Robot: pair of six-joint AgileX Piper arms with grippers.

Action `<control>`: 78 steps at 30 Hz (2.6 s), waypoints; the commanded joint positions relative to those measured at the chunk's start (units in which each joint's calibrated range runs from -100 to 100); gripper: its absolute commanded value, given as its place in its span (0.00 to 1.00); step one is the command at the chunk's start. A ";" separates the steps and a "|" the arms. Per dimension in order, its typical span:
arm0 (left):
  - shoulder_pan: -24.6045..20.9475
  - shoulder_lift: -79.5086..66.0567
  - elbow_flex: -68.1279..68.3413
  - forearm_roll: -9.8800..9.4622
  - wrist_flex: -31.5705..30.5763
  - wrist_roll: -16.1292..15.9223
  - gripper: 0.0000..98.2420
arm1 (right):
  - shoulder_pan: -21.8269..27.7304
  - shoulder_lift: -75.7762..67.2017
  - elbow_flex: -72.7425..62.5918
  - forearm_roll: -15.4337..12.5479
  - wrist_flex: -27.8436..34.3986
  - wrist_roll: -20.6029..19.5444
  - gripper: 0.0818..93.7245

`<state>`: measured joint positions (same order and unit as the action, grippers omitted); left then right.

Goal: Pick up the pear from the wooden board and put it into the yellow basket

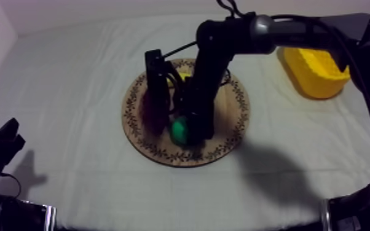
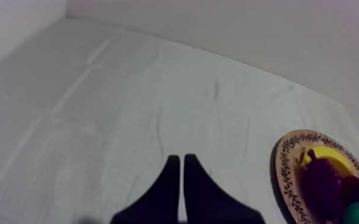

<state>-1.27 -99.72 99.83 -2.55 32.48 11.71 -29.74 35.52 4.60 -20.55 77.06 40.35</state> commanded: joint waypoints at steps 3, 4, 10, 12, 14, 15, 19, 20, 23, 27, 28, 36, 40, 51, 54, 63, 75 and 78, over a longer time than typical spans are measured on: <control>0.00 -0.02 -0.05 -0.01 0.01 -0.01 0.00 | 0.87 -1.66 0.20 0.26 0.86 0.08 0.39; 0.00 -0.02 -0.05 -0.01 0.01 -0.01 0.00 | 1.26 -2.42 0.01 0.23 1.31 0.07 0.39; 0.00 -0.02 -0.05 -0.01 0.01 -0.01 0.00 | 5.25 -9.52 -1.69 -0.01 4.28 -0.42 0.39; 0.00 -0.02 -0.05 -0.01 0.01 -0.01 0.00 | 7.09 -12.43 -2.28 -0.02 5.24 -0.65 0.39; 0.00 -0.02 -0.05 -0.01 0.01 -0.01 0.00 | 9.09 -15.31 -2.82 0.02 6.05 -0.94 0.39; 0.00 -0.02 -0.05 -0.01 0.01 -0.01 0.00 | 10.09 -16.68 -3.10 0.04 6.40 -1.11 0.39; 0.00 -0.02 -0.05 -0.01 0.01 -0.01 0.00 | 14.26 -21.53 -4.55 -0.08 7.73 -1.98 0.39; 0.00 -0.02 -0.05 -0.01 0.01 -0.01 0.00 | 15.30 -22.54 -5.05 -0.14 7.91 -2.39 0.39; 0.00 -0.02 -0.05 -0.01 0.01 -0.01 0.00 | 18.35 -24.93 -6.90 -0.15 8.20 -4.17 0.38; 0.00 -0.02 -0.05 -0.01 0.01 -0.01 0.00 | 22.83 -26.41 -9.69 -0.43 7.79 -6.77 0.38; 0.00 -0.02 -0.05 -0.01 0.01 -0.01 0.00 | 24.01 -26.52 -10.35 -0.53 7.45 -7.44 0.37; 0.00 -0.02 -0.05 -0.01 0.01 -0.01 0.00 | 32.47 -24.87 -12.39 0.13 2.43 -11.83 0.37; 0.00 -0.02 -0.05 -0.01 0.01 -0.01 0.00 | 35.55 -23.67 -9.72 0.95 -3.09 -12.34 0.38; 0.00 -0.02 -0.05 -0.01 0.01 -0.01 0.00 | 37.82 -20.40 -0.24 3.94 -14.50 -12.70 0.51; 0.00 -0.02 -0.05 -0.01 0.01 -0.01 0.00 | 37.47 -20.51 1.38 5.41 -16.90 -14.40 0.62; 0.00 -0.02 -0.05 -0.01 0.01 -0.01 0.00 | 38.61 -28.49 8.89 5.03 -21.22 -15.03 0.65; 0.00 -0.02 -0.05 -0.01 0.01 -0.01 0.00 | 40.07 -57.23 30.26 -0.11 -27.54 -12.76 0.22; 0.00 -0.02 -0.05 -0.01 0.01 -0.01 0.00 | 39.43 -66.05 38.00 -0.73 -29.99 -12.82 0.12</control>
<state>-1.27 -99.72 99.83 -2.55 32.48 11.71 9.86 -20.58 35.76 -21.33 48.09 27.59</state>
